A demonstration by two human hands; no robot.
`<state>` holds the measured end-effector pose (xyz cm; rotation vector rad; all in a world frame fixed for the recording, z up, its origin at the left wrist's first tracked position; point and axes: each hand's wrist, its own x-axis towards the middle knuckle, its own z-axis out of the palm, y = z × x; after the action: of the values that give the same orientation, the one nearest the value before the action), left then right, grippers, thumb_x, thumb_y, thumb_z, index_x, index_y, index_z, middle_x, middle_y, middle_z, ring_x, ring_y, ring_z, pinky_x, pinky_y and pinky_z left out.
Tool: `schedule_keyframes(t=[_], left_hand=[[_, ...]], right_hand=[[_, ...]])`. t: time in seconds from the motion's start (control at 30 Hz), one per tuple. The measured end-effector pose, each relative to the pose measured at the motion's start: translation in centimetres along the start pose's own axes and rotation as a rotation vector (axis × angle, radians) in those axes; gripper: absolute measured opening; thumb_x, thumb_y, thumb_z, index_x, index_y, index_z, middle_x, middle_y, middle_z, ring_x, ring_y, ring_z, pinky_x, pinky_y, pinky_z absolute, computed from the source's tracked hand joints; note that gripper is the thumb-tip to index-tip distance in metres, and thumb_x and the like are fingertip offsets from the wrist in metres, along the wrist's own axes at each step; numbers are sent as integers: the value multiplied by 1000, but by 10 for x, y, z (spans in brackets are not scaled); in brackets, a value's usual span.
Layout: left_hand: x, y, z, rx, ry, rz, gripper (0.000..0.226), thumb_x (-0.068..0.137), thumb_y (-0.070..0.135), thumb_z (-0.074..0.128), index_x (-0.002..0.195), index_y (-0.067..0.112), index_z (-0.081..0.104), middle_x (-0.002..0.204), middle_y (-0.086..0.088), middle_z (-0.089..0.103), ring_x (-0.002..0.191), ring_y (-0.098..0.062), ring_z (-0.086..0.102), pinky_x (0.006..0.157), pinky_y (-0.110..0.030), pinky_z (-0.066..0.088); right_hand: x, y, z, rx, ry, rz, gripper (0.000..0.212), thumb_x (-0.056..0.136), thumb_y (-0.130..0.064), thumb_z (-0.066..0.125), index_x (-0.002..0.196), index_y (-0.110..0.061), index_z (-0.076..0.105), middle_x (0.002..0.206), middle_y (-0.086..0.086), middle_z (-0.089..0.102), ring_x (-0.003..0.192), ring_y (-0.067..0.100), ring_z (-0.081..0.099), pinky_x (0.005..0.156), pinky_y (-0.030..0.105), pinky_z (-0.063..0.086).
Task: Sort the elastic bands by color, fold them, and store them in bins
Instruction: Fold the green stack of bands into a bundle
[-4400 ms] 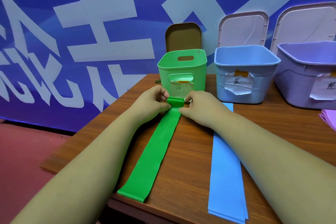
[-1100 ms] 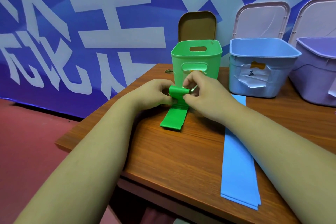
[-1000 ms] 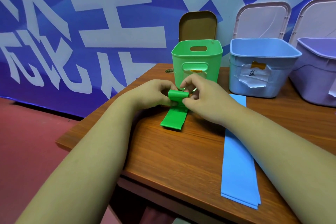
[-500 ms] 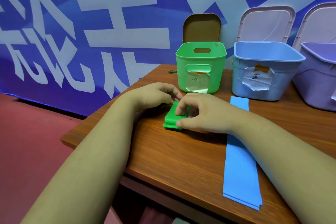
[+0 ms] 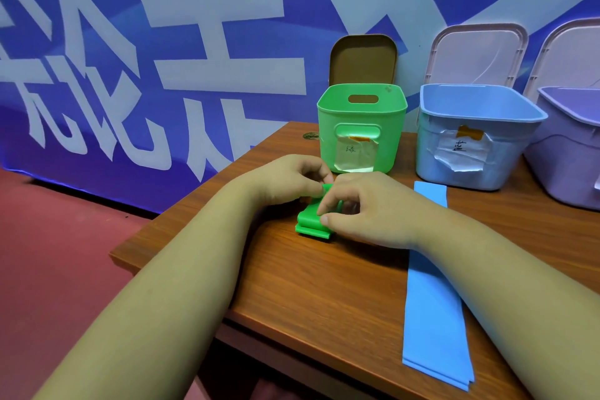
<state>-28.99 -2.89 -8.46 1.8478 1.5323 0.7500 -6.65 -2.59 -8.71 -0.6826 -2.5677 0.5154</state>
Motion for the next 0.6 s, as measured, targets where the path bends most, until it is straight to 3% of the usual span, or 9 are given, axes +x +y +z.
schedule_keyframes(t=[0.17, 0.43, 0.6], left_hand=[[17, -1, 6, 107, 236, 17, 22, 87, 4, 69, 99, 21, 76, 95, 3, 75, 72, -4, 63, 64, -14, 50], [29, 0, 18, 220, 367, -25, 21, 85, 11, 71, 101, 25, 77, 99, 11, 73, 79, 1, 61, 64, -8, 43], [20, 2, 19, 240, 442, -10, 16, 90, 22, 73, 105, 26, 71, 107, 11, 69, 83, -1, 60, 75, -23, 45]], right_hand=[[5, 9, 0, -126, 91, 1, 15, 95, -34, 69, 105, -30, 80, 99, -15, 67, 87, 1, 57, 81, 23, 45], [7, 18, 4, -180, 108, 70, 20, 97, -35, 65, 111, -30, 78, 103, -12, 66, 97, 10, 60, 91, 32, 51], [6, 11, -11, -143, 174, 177, 20, 97, -37, 62, 100, -30, 80, 94, -11, 69, 92, 11, 62, 83, 34, 52]])
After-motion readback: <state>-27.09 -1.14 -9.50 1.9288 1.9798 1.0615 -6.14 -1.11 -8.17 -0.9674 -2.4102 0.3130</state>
